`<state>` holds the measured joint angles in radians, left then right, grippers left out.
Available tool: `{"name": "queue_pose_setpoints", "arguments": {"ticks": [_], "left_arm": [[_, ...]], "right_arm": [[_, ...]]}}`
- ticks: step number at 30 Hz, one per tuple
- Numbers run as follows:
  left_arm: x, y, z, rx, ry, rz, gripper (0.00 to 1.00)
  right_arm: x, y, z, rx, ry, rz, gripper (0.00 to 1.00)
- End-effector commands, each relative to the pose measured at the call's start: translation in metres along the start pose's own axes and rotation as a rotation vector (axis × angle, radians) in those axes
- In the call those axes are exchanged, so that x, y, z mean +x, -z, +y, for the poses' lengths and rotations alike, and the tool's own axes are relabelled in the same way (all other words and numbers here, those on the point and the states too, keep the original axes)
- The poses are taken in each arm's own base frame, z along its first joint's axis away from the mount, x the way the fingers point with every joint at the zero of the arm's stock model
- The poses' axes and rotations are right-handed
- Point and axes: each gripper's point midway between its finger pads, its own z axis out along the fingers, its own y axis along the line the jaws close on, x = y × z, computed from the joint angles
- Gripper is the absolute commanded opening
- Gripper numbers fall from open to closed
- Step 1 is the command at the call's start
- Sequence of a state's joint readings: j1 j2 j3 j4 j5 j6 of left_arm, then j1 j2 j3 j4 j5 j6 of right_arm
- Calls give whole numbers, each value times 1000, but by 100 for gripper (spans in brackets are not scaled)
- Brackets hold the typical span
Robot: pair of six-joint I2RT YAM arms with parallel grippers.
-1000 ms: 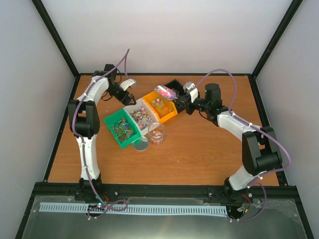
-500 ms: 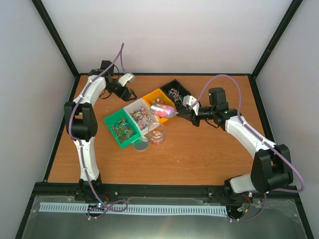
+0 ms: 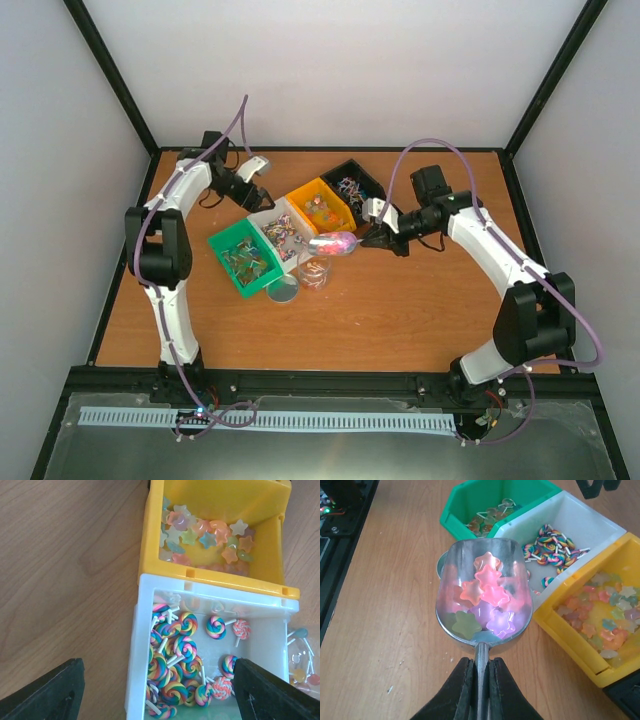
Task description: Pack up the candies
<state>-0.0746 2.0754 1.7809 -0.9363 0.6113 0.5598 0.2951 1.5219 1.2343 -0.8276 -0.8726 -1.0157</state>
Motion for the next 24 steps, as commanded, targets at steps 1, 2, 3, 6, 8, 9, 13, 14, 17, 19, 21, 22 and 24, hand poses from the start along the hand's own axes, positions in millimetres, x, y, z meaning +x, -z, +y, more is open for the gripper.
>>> {"name": "queue_pose_setpoints", "arguments": {"ticks": [1,2,3,6,8,9,13,14,17,19,21,22,24], "left_arm": [[-13,15,-2,-27,-20,-61,83],[-12,15,-2,-29,-18,-61,83],[-11,13,-1,-29,-11,-59,83],[-11,13,-1,-28,0,-60,83],[-10,13,-1,-31,1,-61,83],[-9,13,0,-35,3,-60,83],[-5,13,3,-50,9,-51,83],[-4,12,3,-52,11,-50,83],[-1,11,4,-52,17,-48,83],[0,11,4,-53,19,-48,83],[1,11,4,-53,18,-47,83],[2,10,5,-55,20,-45,83],[3,9,6,-58,20,-38,83]], "right_arm": [[0,5,8,-33,16,46,3],[1,4,8,-33,19,65,3],[3,2,10,-36,17,87,3],[7,-2,11,-38,32,143,3],[10,-6,11,-41,38,181,3],[11,-8,10,-39,37,201,3],[12,-10,6,-31,24,249,3],[12,-11,5,-30,21,257,3],[12,-11,3,-22,19,283,3],[14,-11,2,-18,23,306,3],[15,-12,2,-12,37,332,3],[16,-13,2,-9,42,344,3],[18,-14,1,-5,52,369,3]]}}
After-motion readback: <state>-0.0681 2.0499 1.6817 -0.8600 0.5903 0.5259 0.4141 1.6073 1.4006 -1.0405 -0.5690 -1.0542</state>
